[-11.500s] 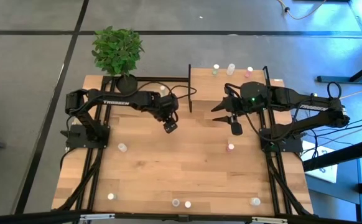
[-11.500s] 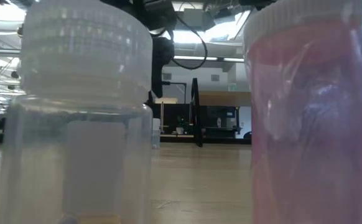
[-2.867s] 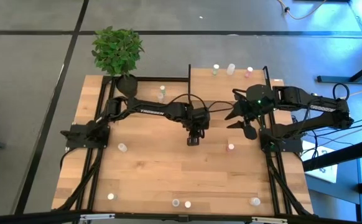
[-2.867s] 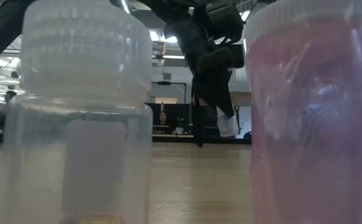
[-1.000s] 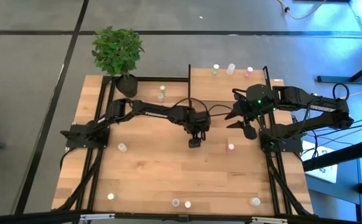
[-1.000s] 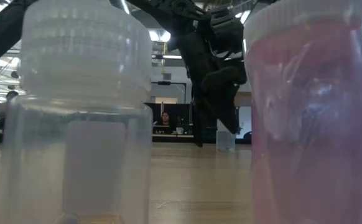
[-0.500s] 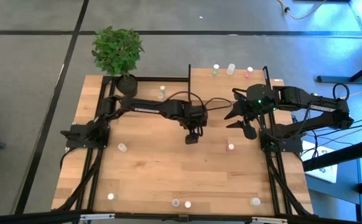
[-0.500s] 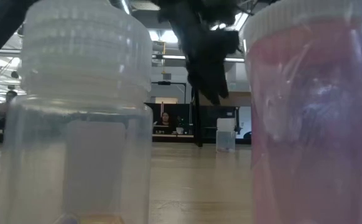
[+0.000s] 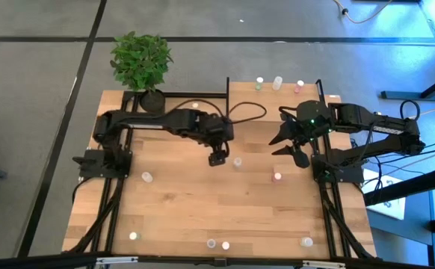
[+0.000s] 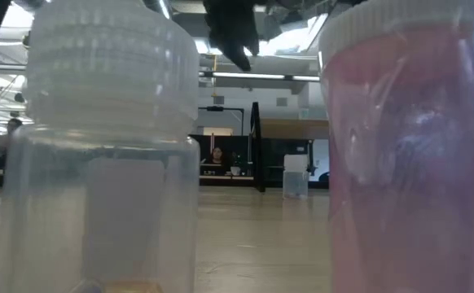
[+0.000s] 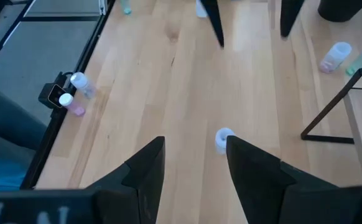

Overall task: Pick and place medicine bottles onto shelf by color
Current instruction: Put the middle transparent pill bottle on the shelf

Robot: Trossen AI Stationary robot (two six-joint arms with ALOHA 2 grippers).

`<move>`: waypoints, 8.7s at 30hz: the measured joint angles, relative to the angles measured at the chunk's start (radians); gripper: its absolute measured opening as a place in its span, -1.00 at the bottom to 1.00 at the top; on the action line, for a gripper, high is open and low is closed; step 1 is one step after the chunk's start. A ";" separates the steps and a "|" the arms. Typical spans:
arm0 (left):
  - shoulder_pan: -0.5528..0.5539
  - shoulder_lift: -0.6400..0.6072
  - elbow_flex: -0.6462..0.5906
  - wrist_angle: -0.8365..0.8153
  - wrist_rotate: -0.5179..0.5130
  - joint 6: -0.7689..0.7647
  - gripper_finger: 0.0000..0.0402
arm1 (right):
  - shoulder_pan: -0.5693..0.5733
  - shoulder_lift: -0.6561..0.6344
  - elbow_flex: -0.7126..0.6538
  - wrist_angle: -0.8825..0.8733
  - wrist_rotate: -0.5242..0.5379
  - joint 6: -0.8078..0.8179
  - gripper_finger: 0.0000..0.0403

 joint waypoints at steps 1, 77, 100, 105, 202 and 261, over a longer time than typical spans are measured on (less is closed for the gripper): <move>-0.004 -0.015 0.000 -0.008 -0.005 -0.012 0.66 | 0.000 0.000 0.000 0.000 0.000 0.001 -0.13; -0.099 -0.143 0.000 -0.189 -0.252 -0.185 0.67 | 0.003 0.356 0.000 0.111 0.015 -0.057 0.10; -0.100 -0.143 0.000 -0.189 -0.251 -0.185 0.67 | 0.008 0.598 0.000 0.163 0.072 -0.188 0.29; -0.100 -0.143 0.000 -0.189 -0.250 -0.185 0.67 | 0.008 0.652 0.000 0.188 0.097 -0.216 0.29; -0.099 -0.143 0.000 -0.189 -0.244 -0.175 0.67 | -0.046 0.551 0.505 -0.304 0.265 0.157 -0.18; 0.029 -0.143 0.000 -0.185 -0.439 -0.335 0.67 | -0.598 0.916 0.687 -0.134 0.228 -0.129 -0.18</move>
